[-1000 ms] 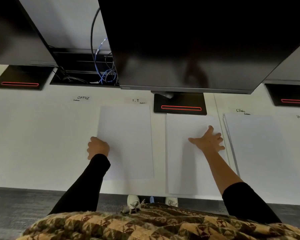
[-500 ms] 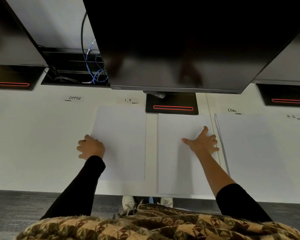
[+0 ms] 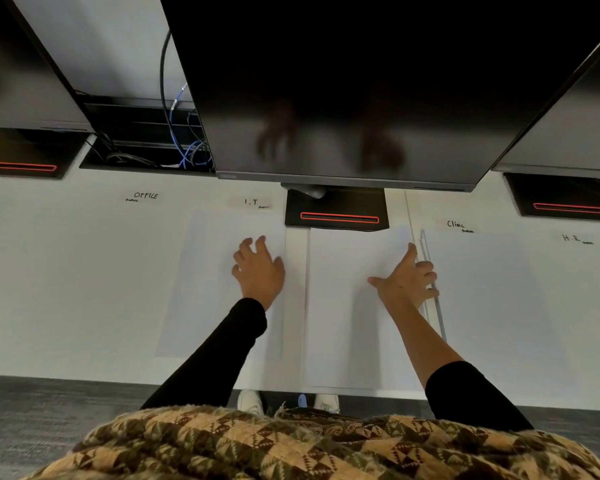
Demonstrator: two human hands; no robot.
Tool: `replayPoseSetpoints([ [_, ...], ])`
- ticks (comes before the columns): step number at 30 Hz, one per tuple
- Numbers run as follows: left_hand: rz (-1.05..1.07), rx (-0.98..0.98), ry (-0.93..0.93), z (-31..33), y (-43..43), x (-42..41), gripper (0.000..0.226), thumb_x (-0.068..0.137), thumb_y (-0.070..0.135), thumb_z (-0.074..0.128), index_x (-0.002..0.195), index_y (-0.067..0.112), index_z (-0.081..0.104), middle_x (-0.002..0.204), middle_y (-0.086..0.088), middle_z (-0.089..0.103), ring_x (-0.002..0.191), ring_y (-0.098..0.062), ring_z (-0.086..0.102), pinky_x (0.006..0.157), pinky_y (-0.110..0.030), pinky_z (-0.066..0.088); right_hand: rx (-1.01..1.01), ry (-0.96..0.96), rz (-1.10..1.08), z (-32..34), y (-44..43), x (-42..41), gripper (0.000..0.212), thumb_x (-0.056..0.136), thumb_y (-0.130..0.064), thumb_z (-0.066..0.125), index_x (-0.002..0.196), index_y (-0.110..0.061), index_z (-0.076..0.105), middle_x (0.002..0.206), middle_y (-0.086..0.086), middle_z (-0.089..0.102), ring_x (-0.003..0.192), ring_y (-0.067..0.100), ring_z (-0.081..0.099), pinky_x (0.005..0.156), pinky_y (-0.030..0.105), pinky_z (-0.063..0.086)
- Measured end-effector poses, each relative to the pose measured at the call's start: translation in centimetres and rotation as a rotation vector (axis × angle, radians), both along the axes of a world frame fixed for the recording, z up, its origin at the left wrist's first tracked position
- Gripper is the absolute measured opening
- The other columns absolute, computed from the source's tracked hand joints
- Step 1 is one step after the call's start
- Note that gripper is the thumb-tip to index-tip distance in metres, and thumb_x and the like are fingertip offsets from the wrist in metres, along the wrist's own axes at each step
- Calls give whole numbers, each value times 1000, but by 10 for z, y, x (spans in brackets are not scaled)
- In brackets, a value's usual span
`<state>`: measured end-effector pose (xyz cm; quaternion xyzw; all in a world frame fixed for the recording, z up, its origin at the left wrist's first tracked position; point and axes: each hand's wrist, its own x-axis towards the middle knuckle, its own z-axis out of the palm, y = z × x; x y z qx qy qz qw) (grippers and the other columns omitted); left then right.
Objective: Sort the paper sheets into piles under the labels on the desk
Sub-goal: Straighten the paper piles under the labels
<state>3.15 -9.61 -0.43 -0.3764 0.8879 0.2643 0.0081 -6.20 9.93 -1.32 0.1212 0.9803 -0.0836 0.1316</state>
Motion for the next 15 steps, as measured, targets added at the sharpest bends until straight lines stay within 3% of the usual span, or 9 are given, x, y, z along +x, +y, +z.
replayPoseSetpoints([
  [2, -66, 61, 11, 1, 15, -4, 56, 94, 24, 48, 144, 13, 25, 148, -13, 23, 133, -31, 27, 104, -45, 33, -22, 52, -24, 0, 2, -3, 93, 77, -36, 72, 145, -18, 12, 142, 23, 32, 130, 39, 39, 104, 54, 36],
  [6, -154, 177, 14, 1, 36, -8, 59, 94, 20, 50, 145, 12, 23, 147, -13, 23, 133, -30, 26, 103, -44, 37, -133, 165, -13, 1, 10, -6, 47, 91, -19, 56, 134, -9, 40, 128, 20, 47, 118, 34, 48, 100, 48, 38],
  [11, -214, 266, -106, -4, 51, -13, 65, 94, 25, 49, 147, 9, 16, 150, -15, 21, 137, -32, 24, 108, -44, 31, -220, 257, -9, 0, 18, -1, 34, 93, -13, 51, 127, -7, 51, 122, 18, 56, 114, 33, 53, 96, 46, 40],
  [15, -103, 454, -98, -3, 53, -19, 83, 89, 33, 60, 148, 5, 9, 149, -18, 25, 139, -35, 25, 112, -40, 26, -670, 361, -87, 22, 18, 5, 27, 98, -10, 42, 120, 0, 54, 117, 17, 61, 107, 30, 60, 92, 34, 47],
])
